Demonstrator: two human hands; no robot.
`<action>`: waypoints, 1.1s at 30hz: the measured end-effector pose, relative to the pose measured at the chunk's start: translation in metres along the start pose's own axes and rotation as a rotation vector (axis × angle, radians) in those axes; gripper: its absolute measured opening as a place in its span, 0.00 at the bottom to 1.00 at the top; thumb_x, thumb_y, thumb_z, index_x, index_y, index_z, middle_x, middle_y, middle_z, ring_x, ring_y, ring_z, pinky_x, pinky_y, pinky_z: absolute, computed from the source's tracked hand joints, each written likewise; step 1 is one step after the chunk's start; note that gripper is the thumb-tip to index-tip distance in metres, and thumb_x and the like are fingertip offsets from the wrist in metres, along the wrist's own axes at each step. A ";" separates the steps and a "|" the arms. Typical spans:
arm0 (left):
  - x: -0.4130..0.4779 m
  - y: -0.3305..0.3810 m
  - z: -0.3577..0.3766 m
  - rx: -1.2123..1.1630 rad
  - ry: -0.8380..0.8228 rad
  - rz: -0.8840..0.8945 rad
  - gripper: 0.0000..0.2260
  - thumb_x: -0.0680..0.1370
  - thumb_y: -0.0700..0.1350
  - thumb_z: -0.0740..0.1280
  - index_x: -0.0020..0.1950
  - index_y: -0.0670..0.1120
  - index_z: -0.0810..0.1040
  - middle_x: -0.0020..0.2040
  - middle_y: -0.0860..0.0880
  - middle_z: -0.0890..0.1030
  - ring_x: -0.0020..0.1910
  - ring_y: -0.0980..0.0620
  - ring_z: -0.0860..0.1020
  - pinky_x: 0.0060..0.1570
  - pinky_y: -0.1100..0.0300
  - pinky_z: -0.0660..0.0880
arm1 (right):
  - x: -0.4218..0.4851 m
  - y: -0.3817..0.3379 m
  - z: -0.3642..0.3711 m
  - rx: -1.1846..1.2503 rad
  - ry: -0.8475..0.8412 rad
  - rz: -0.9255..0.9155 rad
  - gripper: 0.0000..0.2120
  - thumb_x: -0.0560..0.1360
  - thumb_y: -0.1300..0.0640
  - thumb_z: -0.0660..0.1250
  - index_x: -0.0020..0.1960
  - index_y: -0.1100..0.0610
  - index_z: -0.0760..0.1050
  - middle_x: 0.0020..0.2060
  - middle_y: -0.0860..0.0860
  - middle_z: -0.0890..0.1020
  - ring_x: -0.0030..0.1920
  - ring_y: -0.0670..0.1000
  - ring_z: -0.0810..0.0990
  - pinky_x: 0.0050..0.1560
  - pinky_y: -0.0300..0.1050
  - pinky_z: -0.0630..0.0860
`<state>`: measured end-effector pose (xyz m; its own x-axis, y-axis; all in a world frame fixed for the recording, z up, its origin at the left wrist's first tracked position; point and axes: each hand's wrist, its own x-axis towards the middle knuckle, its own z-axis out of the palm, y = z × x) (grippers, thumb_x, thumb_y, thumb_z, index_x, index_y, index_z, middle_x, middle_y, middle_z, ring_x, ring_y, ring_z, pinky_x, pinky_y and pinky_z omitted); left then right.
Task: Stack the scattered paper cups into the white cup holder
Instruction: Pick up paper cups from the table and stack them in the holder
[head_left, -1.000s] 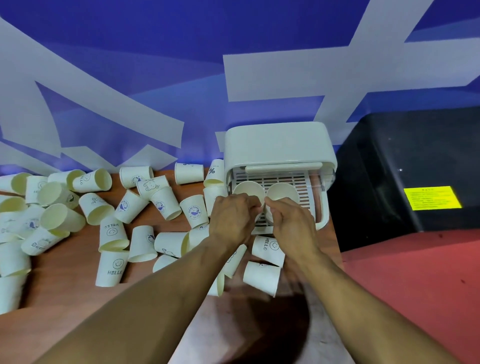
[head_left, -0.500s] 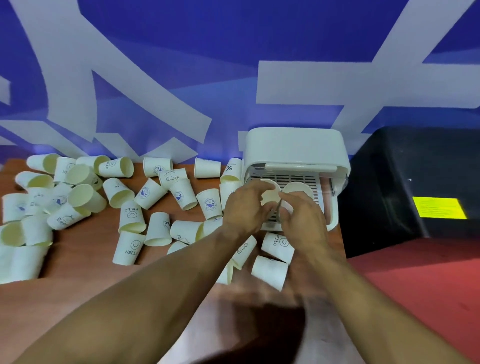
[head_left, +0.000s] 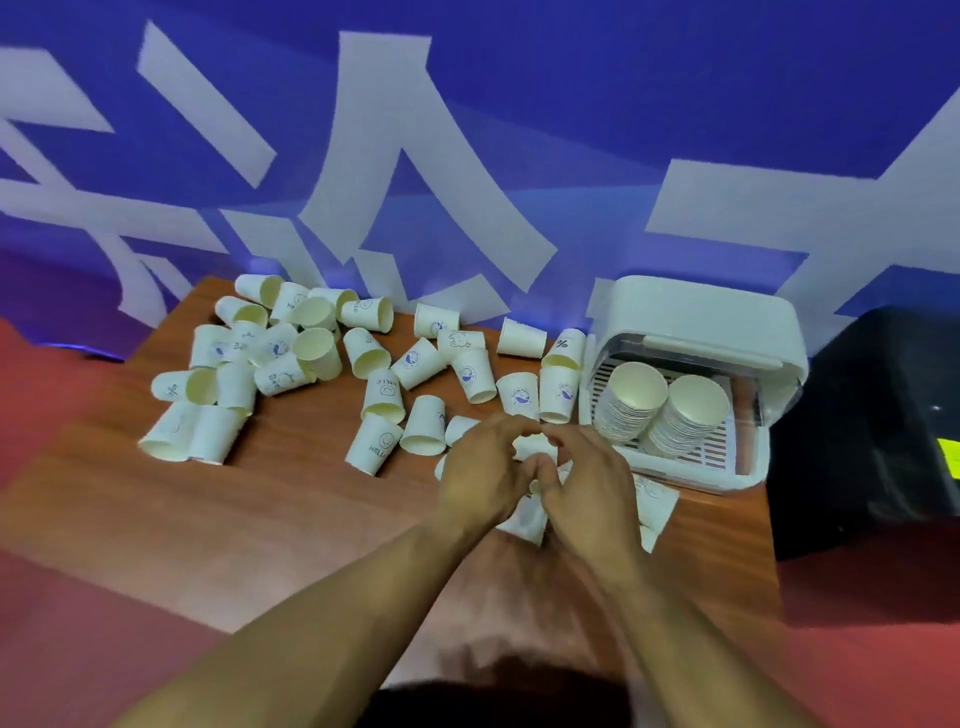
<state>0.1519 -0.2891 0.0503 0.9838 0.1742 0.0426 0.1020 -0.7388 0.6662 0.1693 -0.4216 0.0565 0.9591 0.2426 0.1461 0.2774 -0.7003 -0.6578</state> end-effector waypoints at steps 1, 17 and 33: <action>-0.006 -0.008 -0.008 0.016 0.008 -0.015 0.13 0.74 0.53 0.70 0.59 0.58 0.78 0.53 0.58 0.80 0.45 0.59 0.76 0.42 0.63 0.70 | -0.001 -0.007 0.006 -0.010 -0.018 -0.015 0.17 0.72 0.58 0.66 0.60 0.49 0.78 0.53 0.47 0.80 0.54 0.50 0.78 0.54 0.48 0.75; -0.041 -0.156 -0.104 -0.025 0.118 -0.343 0.15 0.74 0.54 0.70 0.61 0.57 0.78 0.56 0.57 0.79 0.47 0.55 0.78 0.48 0.58 0.73 | 0.008 -0.116 0.121 -0.088 -0.286 -0.105 0.15 0.74 0.53 0.67 0.60 0.50 0.76 0.53 0.47 0.79 0.54 0.49 0.77 0.54 0.46 0.75; -0.006 -0.287 -0.147 -0.023 -0.106 -0.295 0.10 0.78 0.53 0.66 0.58 0.54 0.80 0.53 0.53 0.81 0.51 0.51 0.78 0.44 0.63 0.66 | 0.072 -0.153 0.237 -0.210 -0.394 0.241 0.21 0.71 0.56 0.71 0.62 0.57 0.73 0.55 0.54 0.79 0.54 0.53 0.78 0.51 0.43 0.70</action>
<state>0.0951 0.0173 -0.0318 0.9224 0.3090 -0.2317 0.3828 -0.6514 0.6551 0.1820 -0.1378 -0.0075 0.9140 0.2643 -0.3078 0.0956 -0.8776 -0.4697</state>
